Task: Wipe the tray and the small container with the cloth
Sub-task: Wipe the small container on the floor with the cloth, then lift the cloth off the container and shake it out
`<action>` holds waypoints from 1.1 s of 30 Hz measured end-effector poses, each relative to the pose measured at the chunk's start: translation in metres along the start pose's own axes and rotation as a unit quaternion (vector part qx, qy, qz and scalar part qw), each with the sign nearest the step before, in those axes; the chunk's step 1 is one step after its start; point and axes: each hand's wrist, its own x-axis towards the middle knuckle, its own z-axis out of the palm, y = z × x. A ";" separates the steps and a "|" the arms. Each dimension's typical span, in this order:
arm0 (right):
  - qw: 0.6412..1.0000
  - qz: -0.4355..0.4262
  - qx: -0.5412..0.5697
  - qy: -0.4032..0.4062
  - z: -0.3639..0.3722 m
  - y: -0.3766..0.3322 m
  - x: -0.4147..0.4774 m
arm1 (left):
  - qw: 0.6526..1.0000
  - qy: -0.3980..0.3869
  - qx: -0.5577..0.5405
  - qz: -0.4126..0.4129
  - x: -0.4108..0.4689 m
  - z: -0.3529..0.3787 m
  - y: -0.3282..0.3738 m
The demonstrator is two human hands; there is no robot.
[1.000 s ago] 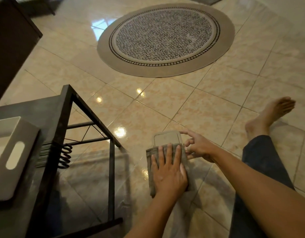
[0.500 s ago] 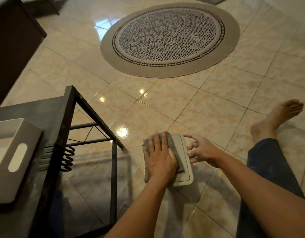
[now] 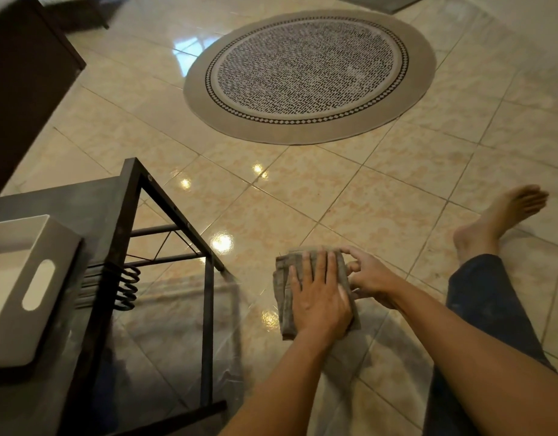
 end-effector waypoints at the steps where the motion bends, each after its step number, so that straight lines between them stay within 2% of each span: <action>1: 1.000 0.003 0.002 0.000 0.000 0.000 0.000 | 1.000 0.006 -0.010 0.010 -0.014 0.003 0.003; 3: 1.000 0.000 0.001 -0.006 0.001 -0.001 0.000 | 0.998 0.035 -0.051 0.022 -0.039 0.001 0.000; 4: 1.000 -0.001 0.002 -0.008 0.002 -0.003 -0.001 | 0.995 0.057 -0.083 0.003 -0.046 -0.002 -0.007; 6: 1.000 0.000 0.007 -0.006 0.004 -0.005 -0.003 | 0.974 0.078 -0.175 -0.124 -0.053 -0.010 -0.028; 7: 1.000 0.000 0.007 -0.002 0.004 -0.006 -0.005 | 0.943 0.049 -0.248 -0.218 -0.053 -0.016 -0.040; 9: 1.000 0.002 -0.001 0.006 0.005 -0.006 -0.009 | 0.832 -0.037 -0.431 -0.347 -0.059 -0.030 -0.058; 10: 1.000 0.003 -0.003 0.014 0.005 -0.008 -0.011 | 0.794 -0.078 -0.485 -0.357 -0.066 -0.037 -0.063; 11: 1.000 0.004 -0.006 0.023 0.004 -0.010 -0.012 | 0.791 -0.096 -0.497 -0.344 -0.073 -0.043 -0.068; 15: 0.998 0.005 -0.029 0.054 0.002 -0.013 -0.017 | 0.816 -0.053 -0.492 -0.298 -0.095 -0.058 -0.085; 19: 0.982 -0.014 -0.153 0.112 0.009 -0.034 -0.031 | 0.881 0.029 -0.414 -0.228 -0.122 -0.115 -0.083; 21: 0.974 -0.059 -0.156 0.151 0.013 -0.062 -0.044 | 0.899 0.052 -0.401 -0.171 -0.138 -0.153 -0.080; 23: 0.975 -0.134 -0.106 0.142 0.021 -0.098 -0.063 | 0.898 0.066 -0.417 -0.127 -0.153 -0.195 -0.077; 26: 0.973 -0.214 -0.068 0.049 0.047 -0.158 -0.097 | 0.895 0.093 -0.433 -0.046 -0.178 -0.262 -0.076; 29: 0.965 -0.212 0.022 -0.152 0.087 -0.214 -0.131 | 0.885 0.143 -0.444 0.006 -0.204 -0.324 -0.087; 31: 0.930 -0.221 0.122 -0.268 0.114 -0.243 -0.150 | 0.880 0.169 -0.444 0.008 -0.217 -0.353 -0.106; 33: 0.912 -0.265 0.161 -0.269 0.140 -0.266 -0.164 | 0.889 0.196 -0.414 -0.019 -0.225 -0.372 -0.135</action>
